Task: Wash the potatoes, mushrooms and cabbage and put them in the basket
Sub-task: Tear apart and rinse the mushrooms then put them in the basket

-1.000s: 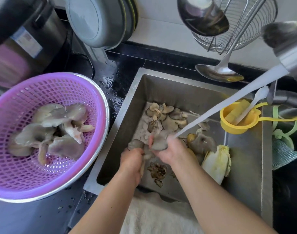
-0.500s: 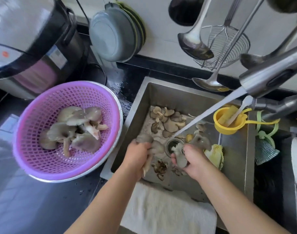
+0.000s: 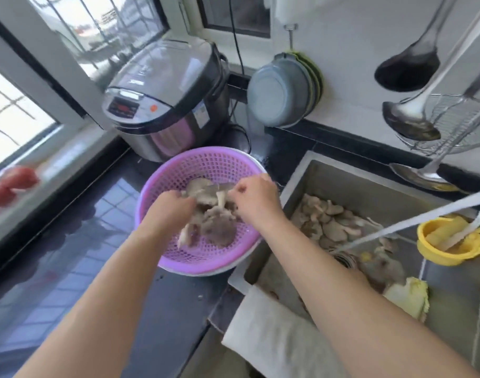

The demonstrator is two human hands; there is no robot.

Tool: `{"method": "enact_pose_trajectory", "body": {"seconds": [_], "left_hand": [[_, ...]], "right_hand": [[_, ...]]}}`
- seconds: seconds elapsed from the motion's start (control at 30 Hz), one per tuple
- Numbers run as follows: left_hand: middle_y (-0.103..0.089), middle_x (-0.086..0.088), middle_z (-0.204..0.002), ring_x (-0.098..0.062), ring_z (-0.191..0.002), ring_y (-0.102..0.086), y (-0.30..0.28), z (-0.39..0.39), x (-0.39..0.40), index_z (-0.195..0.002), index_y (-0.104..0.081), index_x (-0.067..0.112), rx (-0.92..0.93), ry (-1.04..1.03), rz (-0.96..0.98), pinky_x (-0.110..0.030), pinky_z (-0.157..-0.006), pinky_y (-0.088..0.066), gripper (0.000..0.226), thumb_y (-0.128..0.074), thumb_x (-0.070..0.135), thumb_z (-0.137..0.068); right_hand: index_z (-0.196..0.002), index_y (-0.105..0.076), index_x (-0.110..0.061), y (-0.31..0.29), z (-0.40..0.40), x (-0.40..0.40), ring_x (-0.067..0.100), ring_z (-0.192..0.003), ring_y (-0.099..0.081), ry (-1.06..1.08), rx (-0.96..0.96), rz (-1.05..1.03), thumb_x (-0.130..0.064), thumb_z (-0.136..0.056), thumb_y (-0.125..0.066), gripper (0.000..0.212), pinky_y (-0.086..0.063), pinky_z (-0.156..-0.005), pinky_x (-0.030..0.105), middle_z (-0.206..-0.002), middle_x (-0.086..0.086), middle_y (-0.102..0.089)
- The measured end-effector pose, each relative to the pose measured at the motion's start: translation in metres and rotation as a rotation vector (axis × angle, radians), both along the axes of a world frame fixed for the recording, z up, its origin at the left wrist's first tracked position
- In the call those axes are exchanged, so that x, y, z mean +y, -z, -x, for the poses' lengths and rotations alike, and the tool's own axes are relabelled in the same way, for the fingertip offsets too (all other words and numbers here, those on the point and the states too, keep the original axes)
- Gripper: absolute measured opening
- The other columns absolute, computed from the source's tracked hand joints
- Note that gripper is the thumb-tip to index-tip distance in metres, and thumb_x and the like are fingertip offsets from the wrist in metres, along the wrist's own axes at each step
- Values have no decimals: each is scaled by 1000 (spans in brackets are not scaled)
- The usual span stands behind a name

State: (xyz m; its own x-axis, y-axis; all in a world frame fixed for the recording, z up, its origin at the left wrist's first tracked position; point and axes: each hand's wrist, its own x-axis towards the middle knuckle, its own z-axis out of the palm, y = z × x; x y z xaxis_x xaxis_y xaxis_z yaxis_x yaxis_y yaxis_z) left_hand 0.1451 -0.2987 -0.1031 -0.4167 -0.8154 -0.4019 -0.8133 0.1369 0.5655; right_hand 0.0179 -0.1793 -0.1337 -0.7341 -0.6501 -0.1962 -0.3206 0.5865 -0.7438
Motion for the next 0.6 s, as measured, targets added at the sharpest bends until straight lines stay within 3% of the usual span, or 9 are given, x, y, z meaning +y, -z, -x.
{"method": "enact_pose_trajectory", "body": {"seconds": [0.1, 0.17, 0.2, 0.27, 0.33, 0.37, 0.43, 0.53, 0.6], "left_hand": [[-73, -5, -100, -31, -101, -69, 10, -15, -2, -92, -68, 19, 33, -66, 64, -42, -94, -55, 11, -61, 28, -92], [-65, -4, -129, -30, -125, -58, 14, -17, 4, -113, -69, 28, 57, -149, 160, -49, -109, -47, 28, -65, 37, -86], [-56, -5, -140, -29, -135, -49, 14, -15, 9, -124, -66, 31, 71, -173, 215, -51, -115, -40, 40, -64, 35, -85], [-51, -5, -144, -28, -141, -40, 5, -2, 27, -130, -64, 28, 150, -148, 297, -48, -120, -34, 45, -59, 23, -86], [-62, -3, -134, -21, -129, -53, -6, 14, 50, -122, -68, 25, 288, -52, 327, -42, -111, -43, 39, -55, 15, -87], [-68, 0, -124, -14, -116, -61, -11, 23, 64, -117, -69, 23, 364, -25, 294, -34, -100, -50, 35, -54, 9, -89], [-73, 5, -99, -3, -82, -67, -12, 40, 99, -108, -70, 15, 523, 46, 116, -19, -72, -53, 35, -49, -6, -89], [-71, 1, -76, -17, -61, -64, 11, 64, 155, -95, -69, 10, 617, 177, -299, -23, -56, -52, 43, -41, -20, -87], [-71, -3, -77, -20, -63, -64, 56, 79, 184, -92, -69, 13, 432, 282, -526, -28, -58, -49, 38, -45, -17, -92]], "right_hand": [[-94, -76, -22, 0, -9, 2, 26, -102, -59, 13, 184, 59, -29, -95, -65, 13, -47, -90, 37, -107, 4, -66], [-93, -69, -18, 1, -15, 3, 27, -93, -64, -82, 244, 142, -21, -95, -66, 5, -51, -81, 40, -97, 2, -70], [-93, -65, -18, 4, -17, 4, 28, -93, -64, -161, 284, 115, -17, -95, -65, 2, -51, -81, 41, -96, 2, -69], [-101, -71, -17, 10, -17, 11, 30, -112, -58, -368, 342, -79, -11, -94, -63, 12, -46, -95, 40, -113, 5, -67], [-104, -79, -17, 15, -15, 31, 33, -129, -46, -422, 356, -28, -3, -89, -62, 27, -34, -111, 41, -135, 6, -62], [-101, -82, -16, 20, -15, 47, 33, -126, -48, -332, 378, 99, 1, -84, -59, 33, -36, -110, 40, -134, 6, -64], [-92, -81, -16, 42, -13, 97, 27, -107, -58, -84, 305, 257, 6, -79, -53, 38, -45, -97, 35, -114, 4, -70], [-90, -76, -18, 102, -5, 191, 26, -98, -63, 88, 19, -55, -2, -91, -55, 26, -49, -86, 38, -101, 5, -68], [-95, -70, -21, 144, 11, 249, 32, -105, -64, 151, -50, -368, -7, -92, -54, 22, -49, -82, 39, -105, 7, -67]]}}
